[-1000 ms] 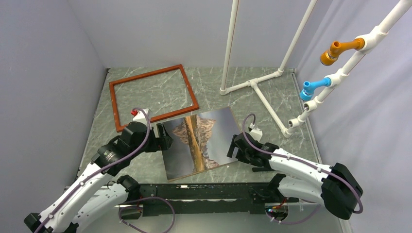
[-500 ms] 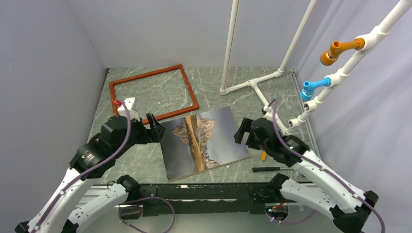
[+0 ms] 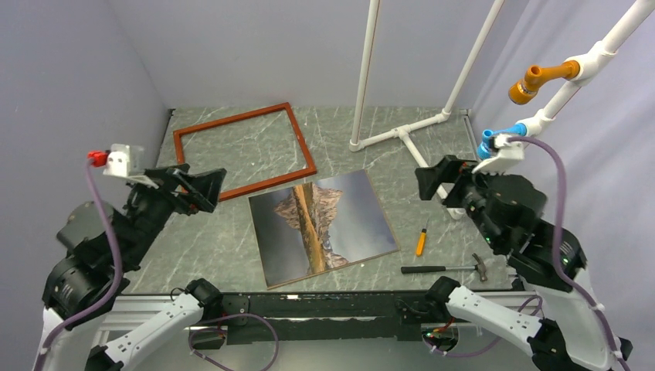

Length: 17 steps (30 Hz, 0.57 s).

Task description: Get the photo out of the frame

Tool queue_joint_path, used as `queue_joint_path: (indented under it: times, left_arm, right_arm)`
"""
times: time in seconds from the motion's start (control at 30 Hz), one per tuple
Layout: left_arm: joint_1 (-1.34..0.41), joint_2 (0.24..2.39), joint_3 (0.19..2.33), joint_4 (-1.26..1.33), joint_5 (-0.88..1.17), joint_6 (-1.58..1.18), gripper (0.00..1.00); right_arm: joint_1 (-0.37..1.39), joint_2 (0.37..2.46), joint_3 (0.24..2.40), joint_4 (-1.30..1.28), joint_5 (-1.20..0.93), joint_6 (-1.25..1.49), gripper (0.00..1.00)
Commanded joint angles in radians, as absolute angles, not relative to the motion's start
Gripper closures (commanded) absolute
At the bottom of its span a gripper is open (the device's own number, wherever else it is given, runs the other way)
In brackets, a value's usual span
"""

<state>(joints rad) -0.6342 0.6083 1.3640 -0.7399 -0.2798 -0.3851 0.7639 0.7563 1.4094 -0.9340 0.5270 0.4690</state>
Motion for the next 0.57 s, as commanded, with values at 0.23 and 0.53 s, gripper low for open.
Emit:
queue_joint_path:
  times: [0.23, 0.53]
  left_arm:
    - [-0.631, 0.440, 1.287, -0.513, -0.319, -0.285, 0.01]
    - [-0.631, 0.446, 1.312, -0.560, -0.350, -0.284, 0.01]
  right_arm:
    - [0.762, 0.647, 1.524, -0.895, 0.661, 0.210, 0.00]
    - [0.763, 0.615, 1.525, -0.921, 0.613, 0.237, 0.00]
